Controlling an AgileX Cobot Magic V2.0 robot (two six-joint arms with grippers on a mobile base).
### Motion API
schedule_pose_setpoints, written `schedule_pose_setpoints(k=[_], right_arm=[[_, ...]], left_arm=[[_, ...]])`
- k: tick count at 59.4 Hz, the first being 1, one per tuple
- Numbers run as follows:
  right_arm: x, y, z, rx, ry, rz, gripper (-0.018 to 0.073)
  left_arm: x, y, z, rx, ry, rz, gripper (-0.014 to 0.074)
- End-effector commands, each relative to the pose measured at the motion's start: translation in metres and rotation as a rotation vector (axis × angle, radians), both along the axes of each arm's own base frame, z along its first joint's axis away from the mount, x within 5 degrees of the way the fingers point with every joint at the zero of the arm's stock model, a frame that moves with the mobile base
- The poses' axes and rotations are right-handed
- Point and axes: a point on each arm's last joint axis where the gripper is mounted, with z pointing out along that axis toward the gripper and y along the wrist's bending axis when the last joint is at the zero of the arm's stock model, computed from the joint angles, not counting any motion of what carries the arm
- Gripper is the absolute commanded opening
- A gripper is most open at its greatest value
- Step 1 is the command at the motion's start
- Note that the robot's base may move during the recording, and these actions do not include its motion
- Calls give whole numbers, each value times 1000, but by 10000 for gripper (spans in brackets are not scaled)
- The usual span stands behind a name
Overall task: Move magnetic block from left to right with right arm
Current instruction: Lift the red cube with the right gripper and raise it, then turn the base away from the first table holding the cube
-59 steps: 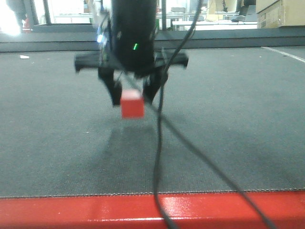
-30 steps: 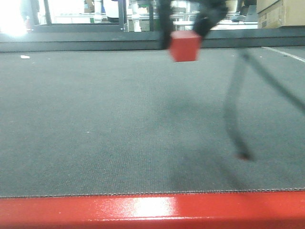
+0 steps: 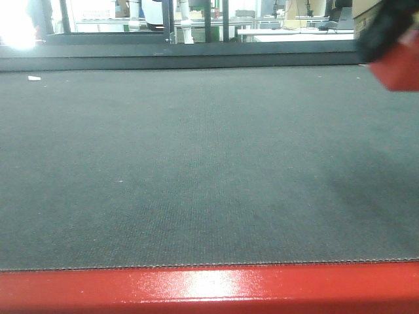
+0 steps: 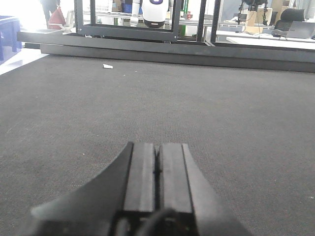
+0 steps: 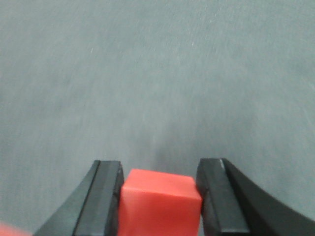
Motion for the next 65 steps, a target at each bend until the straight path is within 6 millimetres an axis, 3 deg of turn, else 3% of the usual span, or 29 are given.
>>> schedule_pose_setpoints(k=[1, 10, 28, 39, 49, 65], right_arm=[[-18, -10, 17, 26, -163, 28, 159], [-51, -27, 15, 42, -239, 32, 159], [-119, -61, 35, 141, -509, 18, 159], [-150, -80, 44, 146, -679, 2, 159], [-165, -88, 47, 168, -759, -5, 159], [-165, -88, 48, 172, -770, -3, 159]], left_arm=[[-2, 0, 6, -10, -94, 3, -116], [-2, 0, 6, -10, -94, 3, -116], [-2, 0, 6, -10, -94, 3, -116], [-2, 0, 6, -10, -94, 3, -116], [-2, 0, 6, -10, -94, 3, -116], [-2, 0, 6, -10, -94, 3, -116]])
